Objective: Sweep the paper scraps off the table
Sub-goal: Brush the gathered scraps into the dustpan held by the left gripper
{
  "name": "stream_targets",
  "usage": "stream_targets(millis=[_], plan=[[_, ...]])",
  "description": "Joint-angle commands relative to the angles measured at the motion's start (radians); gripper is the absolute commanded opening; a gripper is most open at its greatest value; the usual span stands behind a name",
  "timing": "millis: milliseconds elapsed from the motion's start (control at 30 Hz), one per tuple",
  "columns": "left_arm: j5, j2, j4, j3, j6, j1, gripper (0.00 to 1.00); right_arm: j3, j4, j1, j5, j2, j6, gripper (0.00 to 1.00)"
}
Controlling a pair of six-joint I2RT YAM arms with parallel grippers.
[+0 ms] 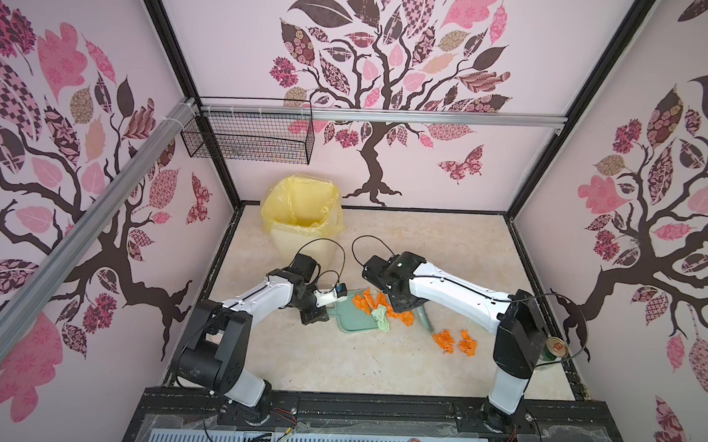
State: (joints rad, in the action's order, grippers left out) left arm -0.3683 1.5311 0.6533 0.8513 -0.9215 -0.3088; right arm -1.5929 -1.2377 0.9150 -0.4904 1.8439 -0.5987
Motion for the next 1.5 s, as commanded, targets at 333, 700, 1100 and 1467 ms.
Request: stream_targets(millis=[333, 700, 1100, 1467], plan=[[0.022, 0.027, -0.021, 0.019, 0.045, -0.076, 0.00, -0.193, 0.033, 0.107, 0.092, 0.103, -0.045, 0.00], [0.020, 0.039, -0.036, 0.021, 0.064, -0.096, 0.00, -0.267, 0.026, 0.121, 0.098, 0.021, -0.024, 0.00], [-0.070, -0.101, -0.029, -0.034, 0.115, -0.096, 0.00, -0.332, -0.143, 0.087, -0.021, -0.053, -0.013, 0.00], [-0.149, -0.198, 0.054, 0.034, 0.155, -0.090, 0.00, -0.210, -0.150, -0.027, -0.082, -0.232, 0.008, 0.00]])
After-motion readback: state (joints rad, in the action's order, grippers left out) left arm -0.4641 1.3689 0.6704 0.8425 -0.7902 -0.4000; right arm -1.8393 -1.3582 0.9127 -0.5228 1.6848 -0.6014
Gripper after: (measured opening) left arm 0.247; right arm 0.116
